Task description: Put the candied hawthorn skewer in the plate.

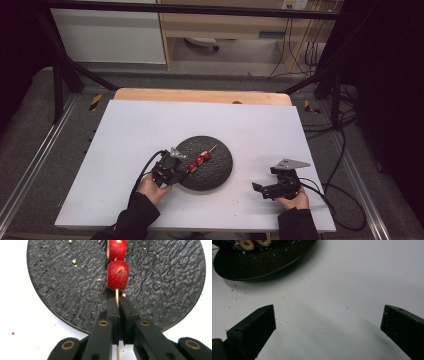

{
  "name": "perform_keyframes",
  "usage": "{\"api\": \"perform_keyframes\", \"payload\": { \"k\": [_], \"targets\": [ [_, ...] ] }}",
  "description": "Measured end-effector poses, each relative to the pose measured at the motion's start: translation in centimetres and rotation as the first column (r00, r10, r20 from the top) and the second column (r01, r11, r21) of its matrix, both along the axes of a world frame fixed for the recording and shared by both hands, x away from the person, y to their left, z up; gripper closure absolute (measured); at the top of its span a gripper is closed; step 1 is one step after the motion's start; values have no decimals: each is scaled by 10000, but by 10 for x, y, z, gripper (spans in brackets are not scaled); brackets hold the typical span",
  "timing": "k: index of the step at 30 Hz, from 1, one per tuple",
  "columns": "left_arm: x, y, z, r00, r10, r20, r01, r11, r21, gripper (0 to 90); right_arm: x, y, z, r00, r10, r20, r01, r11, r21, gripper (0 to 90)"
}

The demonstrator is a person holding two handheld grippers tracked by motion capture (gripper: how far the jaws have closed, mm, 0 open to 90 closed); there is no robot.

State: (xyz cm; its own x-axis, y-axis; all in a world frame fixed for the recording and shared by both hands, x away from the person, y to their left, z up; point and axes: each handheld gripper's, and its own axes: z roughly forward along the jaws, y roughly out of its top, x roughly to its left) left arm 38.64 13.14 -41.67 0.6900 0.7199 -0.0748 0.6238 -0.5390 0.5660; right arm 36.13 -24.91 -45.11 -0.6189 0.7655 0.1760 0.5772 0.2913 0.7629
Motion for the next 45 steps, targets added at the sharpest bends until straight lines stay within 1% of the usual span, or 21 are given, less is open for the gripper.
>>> {"api": "perform_keyframes", "payload": {
  "k": [1,3,5,8,11,13,18,20,23,28,31,35,38,42,43,45],
  "targets": [
    [-1,2,1,10000,-75,32,75,9999,-105,814,0,0,0,10000,-4,-6,4,10000,8,4],
    [-2,6,3,9998,-55,171,60,9996,-261,766,0,0,0,10000,4,-10,-4,10000,-11,4],
    [-3,12,5,9994,-193,272,210,9977,-651,699,0,0,0,10000,2,-17,-3,10000,-45,4],
    [-6,22,7,9984,-138,556,187,9959,-887,589,0,0,0,10000,-8,-13,8,10000,-34,4],
    [-8,33,7,9982,-96,592,164,9931,-1158,466,0,0,0,10000,-17,-14,17,10000,-13,4],
    [-10,39,7,9974,-82,712,170,9922,-1231,387,0,0,0,10000,-33,-28,33,10000,-16,4],
    [-17,52,7,9936,-121,1120,241,9940,-1069,253,0,0,0,10000,-18,20,18,10000,-26,3],
    [-20,57,7,9919,-107,1270,239,9944,-1031,229,0,0,0,10000,-3,38,3,10000,-30,2],
    [-24,68,6,9909,-55,1342,218,9925,-1203,201,-1,-1,1,10000,-25,-17,25,10000,16,2],
    [-30,88,5,9883,80,1524,147,9889,-1476,181,-1,-1,1,10000,2,3,-2,10000,-15,2],
    [-33,100,3,9868,245,1602,18,9868,-1619,173,-1,0,0,10000,13,0,-13,10000,-20,2],
    [-36,113,-3,9855,383,1652,-112,9867,-1620,169,-1,0,0,10000,22,32,-22,10000,-32,2],
    [-39,123,-9,9853,457,1645,-172,9852,-1707,162,-1,0,0,10000,57,6,-57,10000,-57,2],
    [-43,134,-17,9850,544,1640,-231,9821,-1870,158,-1,0,0,9999,101,4,-101,9999,-97,2],
    [-44,136,-19,9847,603,1634,-275,9803,-1958,157,-1,0,0,10000,91,16,-90,9999,-93,2],
    [-45,141,-22,9855,602,1587,-270,9787,-2036,157,-1,0,-1,10000,97,-7,-97,9999,-87,2]
  ]
}}
